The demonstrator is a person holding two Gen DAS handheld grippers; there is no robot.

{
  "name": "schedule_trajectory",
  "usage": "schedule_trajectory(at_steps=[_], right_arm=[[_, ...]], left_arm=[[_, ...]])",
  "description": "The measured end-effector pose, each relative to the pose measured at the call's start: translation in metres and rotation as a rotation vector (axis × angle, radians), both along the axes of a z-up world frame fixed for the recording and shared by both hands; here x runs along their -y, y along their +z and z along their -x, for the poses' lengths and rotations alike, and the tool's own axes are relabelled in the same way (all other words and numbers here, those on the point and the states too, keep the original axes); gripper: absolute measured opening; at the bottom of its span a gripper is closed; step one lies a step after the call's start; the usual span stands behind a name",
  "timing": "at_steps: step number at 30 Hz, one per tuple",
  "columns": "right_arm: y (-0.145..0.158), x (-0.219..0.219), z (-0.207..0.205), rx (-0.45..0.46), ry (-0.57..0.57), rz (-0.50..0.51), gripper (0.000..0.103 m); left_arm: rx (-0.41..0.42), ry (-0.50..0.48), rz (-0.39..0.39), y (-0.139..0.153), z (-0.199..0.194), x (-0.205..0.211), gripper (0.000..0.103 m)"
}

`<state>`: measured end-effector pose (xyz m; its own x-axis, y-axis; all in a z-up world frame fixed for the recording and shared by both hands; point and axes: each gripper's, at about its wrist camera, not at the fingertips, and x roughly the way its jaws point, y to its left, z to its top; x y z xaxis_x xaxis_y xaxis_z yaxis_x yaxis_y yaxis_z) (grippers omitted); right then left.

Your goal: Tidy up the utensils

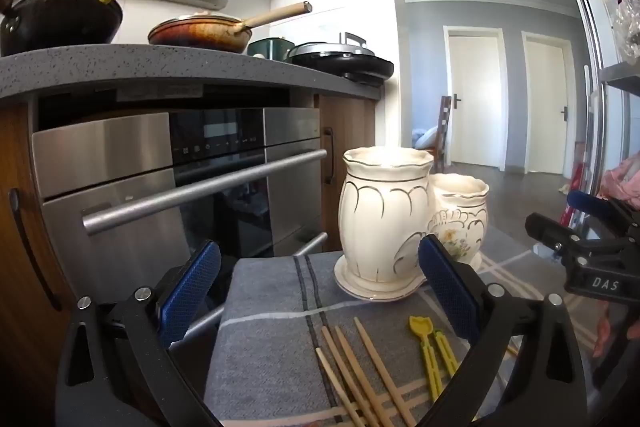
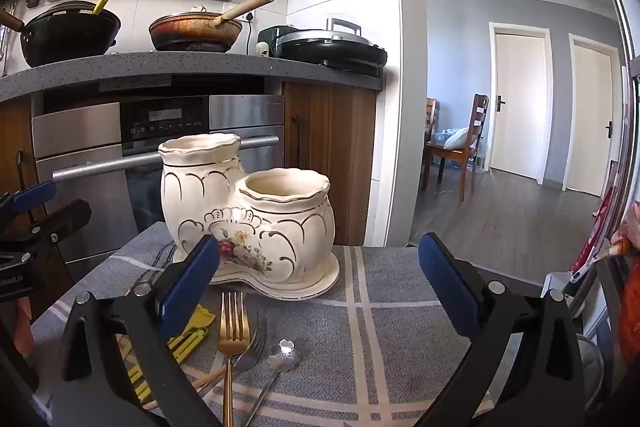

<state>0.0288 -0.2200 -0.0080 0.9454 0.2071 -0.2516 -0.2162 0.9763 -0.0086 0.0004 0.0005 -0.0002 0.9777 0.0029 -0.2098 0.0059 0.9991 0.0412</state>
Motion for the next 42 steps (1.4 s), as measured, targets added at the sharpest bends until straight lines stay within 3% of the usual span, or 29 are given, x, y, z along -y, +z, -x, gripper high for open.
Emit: schedule_trajectory(at_steps=[4, 42], right_arm=[[-0.001, -0.002, 0.000, 0.006, -0.001, 0.015, 0.098], [-0.002, -0.009, 0.000, 0.023, 0.022, 0.055, 0.098]], left_arm=[[-0.044, 0.009, 0.018, -0.003, -0.010, -0.003, 0.098], [-0.046, 0.024, 0.020, -0.003, -0.006, -0.004, 0.098]])
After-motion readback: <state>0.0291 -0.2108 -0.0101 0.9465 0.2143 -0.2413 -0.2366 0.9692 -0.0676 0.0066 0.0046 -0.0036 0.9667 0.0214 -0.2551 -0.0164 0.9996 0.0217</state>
